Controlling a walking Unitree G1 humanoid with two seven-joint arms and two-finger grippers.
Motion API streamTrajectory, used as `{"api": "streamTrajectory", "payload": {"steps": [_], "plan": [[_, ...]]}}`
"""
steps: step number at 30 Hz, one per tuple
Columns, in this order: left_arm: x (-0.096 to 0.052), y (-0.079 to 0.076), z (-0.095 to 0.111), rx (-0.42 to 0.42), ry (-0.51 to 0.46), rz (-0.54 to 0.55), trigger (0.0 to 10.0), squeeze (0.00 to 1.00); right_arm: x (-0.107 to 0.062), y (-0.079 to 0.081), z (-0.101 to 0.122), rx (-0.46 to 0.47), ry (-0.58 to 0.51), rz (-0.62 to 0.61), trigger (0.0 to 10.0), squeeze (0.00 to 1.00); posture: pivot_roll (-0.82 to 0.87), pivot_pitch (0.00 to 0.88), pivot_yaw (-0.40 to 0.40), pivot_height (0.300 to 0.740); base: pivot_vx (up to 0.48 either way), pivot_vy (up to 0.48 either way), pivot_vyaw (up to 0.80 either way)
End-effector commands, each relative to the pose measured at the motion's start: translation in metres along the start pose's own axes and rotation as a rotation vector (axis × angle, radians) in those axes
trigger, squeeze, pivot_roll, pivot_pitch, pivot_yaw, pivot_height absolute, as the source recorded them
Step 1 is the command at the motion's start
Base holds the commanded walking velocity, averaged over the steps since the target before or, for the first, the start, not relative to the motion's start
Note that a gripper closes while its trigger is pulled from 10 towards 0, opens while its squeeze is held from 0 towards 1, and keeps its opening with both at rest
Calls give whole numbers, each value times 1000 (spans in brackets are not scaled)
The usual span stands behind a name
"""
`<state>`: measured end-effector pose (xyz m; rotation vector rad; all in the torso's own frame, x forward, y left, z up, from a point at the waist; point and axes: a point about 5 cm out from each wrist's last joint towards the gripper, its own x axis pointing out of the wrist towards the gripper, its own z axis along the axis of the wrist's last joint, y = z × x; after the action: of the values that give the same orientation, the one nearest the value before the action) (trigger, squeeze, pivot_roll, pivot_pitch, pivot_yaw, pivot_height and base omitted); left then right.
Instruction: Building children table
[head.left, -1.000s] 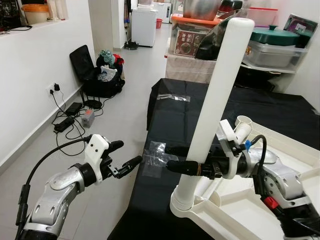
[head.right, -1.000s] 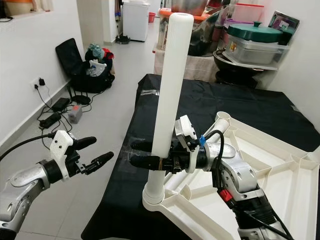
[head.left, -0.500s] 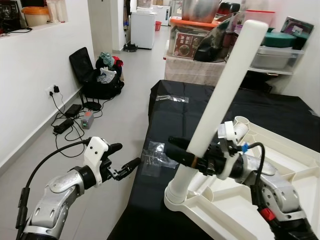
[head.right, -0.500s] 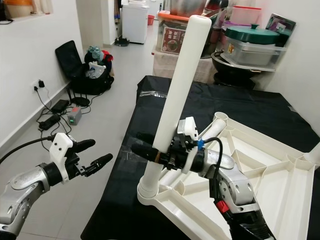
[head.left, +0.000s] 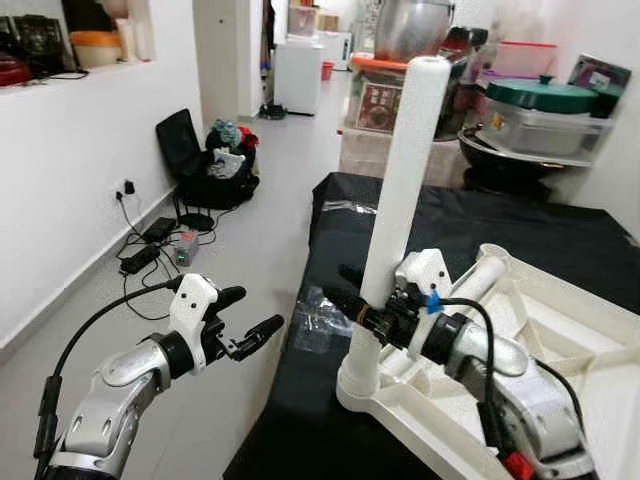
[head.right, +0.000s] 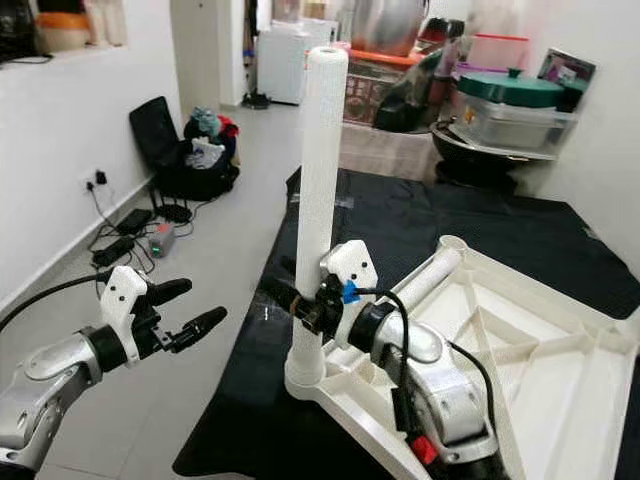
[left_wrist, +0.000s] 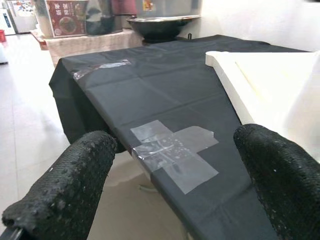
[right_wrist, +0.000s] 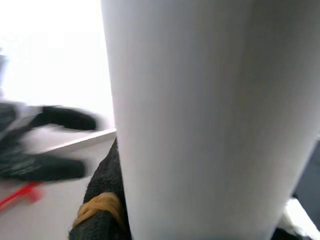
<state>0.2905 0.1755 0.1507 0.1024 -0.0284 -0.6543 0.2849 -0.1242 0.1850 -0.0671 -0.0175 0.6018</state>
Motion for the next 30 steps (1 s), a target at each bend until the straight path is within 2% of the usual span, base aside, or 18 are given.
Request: {"api": "streamTrajectory", "payload": {"steps": [1, 6, 10, 11, 13, 18, 21, 23, 24, 26, 27, 29, 30], "plan": [[2, 0, 0, -5, -9, 19, 10000, 0, -14, -22, -57, 36, 301, -248, 0, 0, 82, 0, -92, 740, 0, 0, 0], [2, 0, -1, -10, -10, 29, 10000, 0, -18, -24, -62, 72, 321, -340, 0, 0, 80, 0, -94, 740, 0, 0, 0], [3, -1, -4, -13, -3, 40, 10000, 0, -23, -23, -73, 132, 365, -465, 0, 0, 77, 0, -98, 740, 0, 0, 0], [4, 1, -4, -14, -5, 61, 10000, 0, -25, -26, -79, 138, 393, -540, 0, 0, 79, 0, -103, 740, 0, 0, 0], [4, 1, -4, -14, -5, 61, 10000, 0, -25, -26, -79, 138, 393, -540, 0, 0, 79, 0, -103, 740, 0, 0, 0], [5, 1, -6, -10, 5, 83, 10000, 0, -30, -36, -86, 100, 441, -679, 0, 0, 81, 0, -110, 740, 0, 0, 0], [5, 2, -8, -9, 12, 96, 10000, 0, -32, -38, -88, 100, 440, -711, 0, 0, 81, 0, -111, 740, 0, 0, 0], [5, 2, -8, -11, 12, 98, 10000, 0, -32, -38, -88, 101, 439, -714, 0, 0, 81, 0, -111, 740, 0, 0, 0], [6, 3, -7, -14, 9, 100, 10000, 0, -30, -35, -87, 131, 419, -704, 0, 0, 80, 0, -107, 740, 0, 0, 0], [7, 2, -7, -17, 7, 98, 10000, 0, -19, -24, -79, 152, 325, -564, 0, 0, 79, 0, -104, 740, 0, 0, 0], [7, 2, -7, -17, 7, 98, 10000, 0, -19, -24, -79, 152, 325, -564, 0, 0, 79, 0, -104, 740, 0, 0, 0], [8, 2, -7, -17, 6, 94, 10000, 0, -9, -7, -65, 162, 181, -342, 0, 0, 80, 0, -100, 740, 0, 0, 0], [8, 2, -7, -17, 6, 94, 10000, 0, -9, -7, -65, 162, 181, -342, 0, 0, 80, 0, -100, 740, 0, 0, 0]]}}
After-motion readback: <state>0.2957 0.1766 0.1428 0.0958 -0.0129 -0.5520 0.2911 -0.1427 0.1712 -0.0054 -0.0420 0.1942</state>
